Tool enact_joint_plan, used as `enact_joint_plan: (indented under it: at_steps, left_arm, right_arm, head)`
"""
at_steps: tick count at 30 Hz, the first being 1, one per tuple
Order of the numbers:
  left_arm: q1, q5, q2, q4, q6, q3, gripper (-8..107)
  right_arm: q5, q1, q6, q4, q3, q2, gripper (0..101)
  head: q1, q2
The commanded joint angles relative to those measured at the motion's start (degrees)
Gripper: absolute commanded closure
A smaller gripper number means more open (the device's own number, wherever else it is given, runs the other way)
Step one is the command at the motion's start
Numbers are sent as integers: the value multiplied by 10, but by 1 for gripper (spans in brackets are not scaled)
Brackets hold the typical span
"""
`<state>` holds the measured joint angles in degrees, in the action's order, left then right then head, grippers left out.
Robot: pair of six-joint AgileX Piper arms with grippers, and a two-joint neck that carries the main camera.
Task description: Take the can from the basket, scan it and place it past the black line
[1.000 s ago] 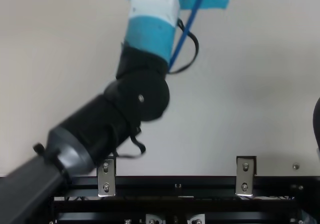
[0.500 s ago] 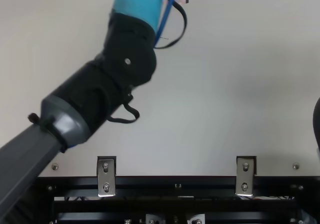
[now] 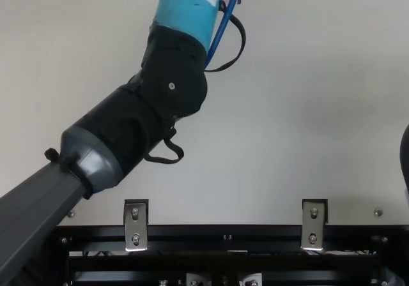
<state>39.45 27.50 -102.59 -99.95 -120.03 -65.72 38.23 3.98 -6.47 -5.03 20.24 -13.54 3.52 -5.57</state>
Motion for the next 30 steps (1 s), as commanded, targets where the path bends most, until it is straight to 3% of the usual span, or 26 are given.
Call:
enact_joint_plan:
  at_steps: [1, 10, 30]
  left_arm:
    - [1, 2, 0, 0, 0, 1, 89]
    - [-22, -23, -1, 1, 0, 10, 89]
    - [-84, -148, 0, 109, 0, 70, 89]
  right_arm:
    - [0, 0, 0, 0, 0, 0, 0]
    - [0, 0, 0, 0, 0, 0, 0]
    - [0, 0, 0, 0, 0, 0, 0]
  head:
    - [16, 3]
    - [16, 3]
    - [16, 3]
